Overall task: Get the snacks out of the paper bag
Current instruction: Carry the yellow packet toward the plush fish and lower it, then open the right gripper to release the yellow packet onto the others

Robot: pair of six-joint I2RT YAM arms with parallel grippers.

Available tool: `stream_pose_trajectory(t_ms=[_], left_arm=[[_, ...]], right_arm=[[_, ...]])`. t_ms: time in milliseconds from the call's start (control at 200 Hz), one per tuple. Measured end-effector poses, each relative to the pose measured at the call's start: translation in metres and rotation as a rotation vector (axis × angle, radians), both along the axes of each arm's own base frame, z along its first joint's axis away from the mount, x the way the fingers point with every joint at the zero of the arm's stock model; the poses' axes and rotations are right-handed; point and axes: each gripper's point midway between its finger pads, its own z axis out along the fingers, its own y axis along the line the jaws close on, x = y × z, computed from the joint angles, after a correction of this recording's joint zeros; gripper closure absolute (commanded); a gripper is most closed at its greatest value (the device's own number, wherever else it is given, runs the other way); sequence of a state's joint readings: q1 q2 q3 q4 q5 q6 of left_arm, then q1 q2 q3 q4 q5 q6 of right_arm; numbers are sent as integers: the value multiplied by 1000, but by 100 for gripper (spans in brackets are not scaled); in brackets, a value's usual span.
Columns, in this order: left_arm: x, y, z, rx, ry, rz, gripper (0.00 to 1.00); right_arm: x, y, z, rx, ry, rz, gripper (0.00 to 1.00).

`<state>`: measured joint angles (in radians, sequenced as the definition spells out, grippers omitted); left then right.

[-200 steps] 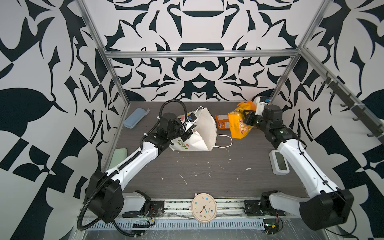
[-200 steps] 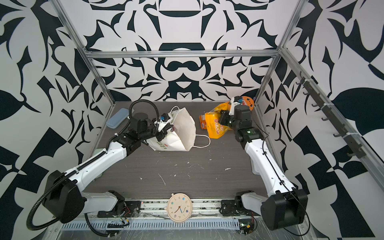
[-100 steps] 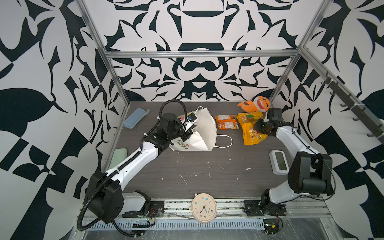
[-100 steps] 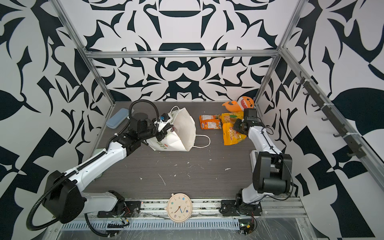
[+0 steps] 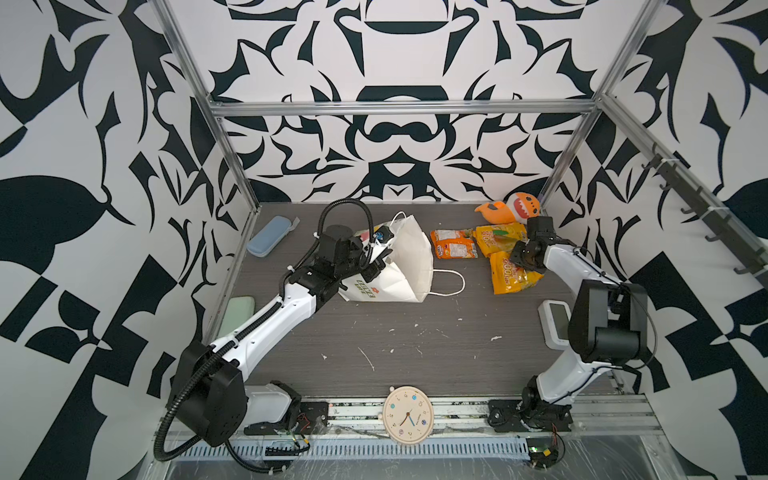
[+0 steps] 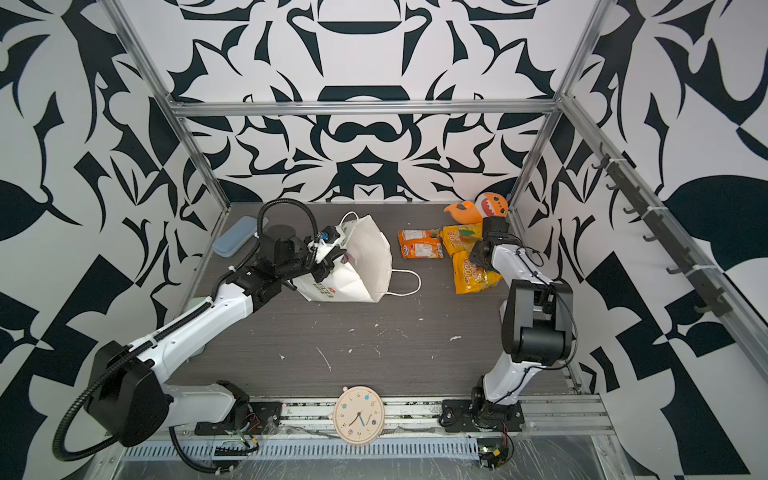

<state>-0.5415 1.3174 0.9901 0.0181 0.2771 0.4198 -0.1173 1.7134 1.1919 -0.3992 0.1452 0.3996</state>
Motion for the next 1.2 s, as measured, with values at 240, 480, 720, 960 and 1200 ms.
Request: stream_pose_trajectory(t_ms=[240, 480, 720, 960, 1200], left_arm=[[-1, 1, 1, 0, 0, 0, 100], [-2, 2, 1, 1, 3, 0, 100], [-3, 1, 1, 1, 4, 0, 100], [-6, 5, 9, -9, -3, 5, 100], [-7, 6, 12, -14, -8, 7, 100]], right_arm=[[13, -3, 20, -6, -59, -19, 58], [9, 5, 76, 47, -206, -1, 78], [-9, -2, 14, 198, -100, -39, 82], [-13, -10, -19, 234, -64, -83, 80], [-20, -4, -6, 256, -120, -83, 75]])
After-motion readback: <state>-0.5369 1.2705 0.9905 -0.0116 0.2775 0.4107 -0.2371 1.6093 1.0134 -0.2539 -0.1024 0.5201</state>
